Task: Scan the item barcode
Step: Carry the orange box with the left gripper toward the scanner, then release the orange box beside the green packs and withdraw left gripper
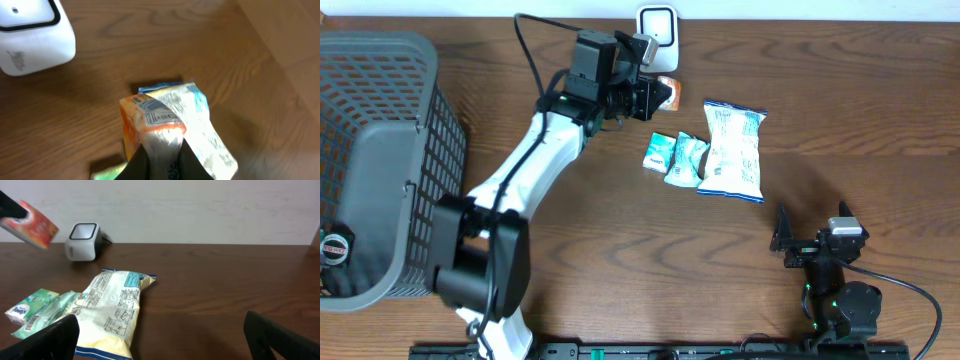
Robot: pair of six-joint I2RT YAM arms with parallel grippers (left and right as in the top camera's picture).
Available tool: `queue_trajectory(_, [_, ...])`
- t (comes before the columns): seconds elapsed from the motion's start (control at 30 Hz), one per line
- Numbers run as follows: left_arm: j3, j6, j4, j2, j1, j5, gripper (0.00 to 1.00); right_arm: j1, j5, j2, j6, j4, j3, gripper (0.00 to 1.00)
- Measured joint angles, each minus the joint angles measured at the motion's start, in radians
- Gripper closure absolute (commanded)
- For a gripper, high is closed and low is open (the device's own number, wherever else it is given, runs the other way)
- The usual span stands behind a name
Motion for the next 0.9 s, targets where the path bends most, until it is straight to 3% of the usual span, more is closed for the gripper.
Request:
queue_trajectory(0.27, [0.000,-0.104,0.060,0.153,-0.006,0.001,0.92,0.000,0.000,0.000,0.000,0.000,0.000,0.01])
queue_trajectory(0.37, [0.000,-0.110,0.076,0.210,-0.008,0.001,0.59,0.000,0.000,0.000,0.000,0.000,0.000,0.01])
queue_trajectory(0.4, [0.000,-0.116,0.080,0.224,-0.008,0.001,0.57,0.000,0.000,0.000,0.000,0.000,0.000,0.01])
queue_trajectory(0.8, [-0.001,-0.129,0.106,0.229,0.013,0.000,0.57,0.000,0.000,0.000,0.000,0.000,0.000,0.01])
queue_trajectory(0.9, [-0.001,-0.128,0.104,0.176,0.045,0.000,0.51,0.000,0.000,0.000,0.000,0.000,0.000,0.01])
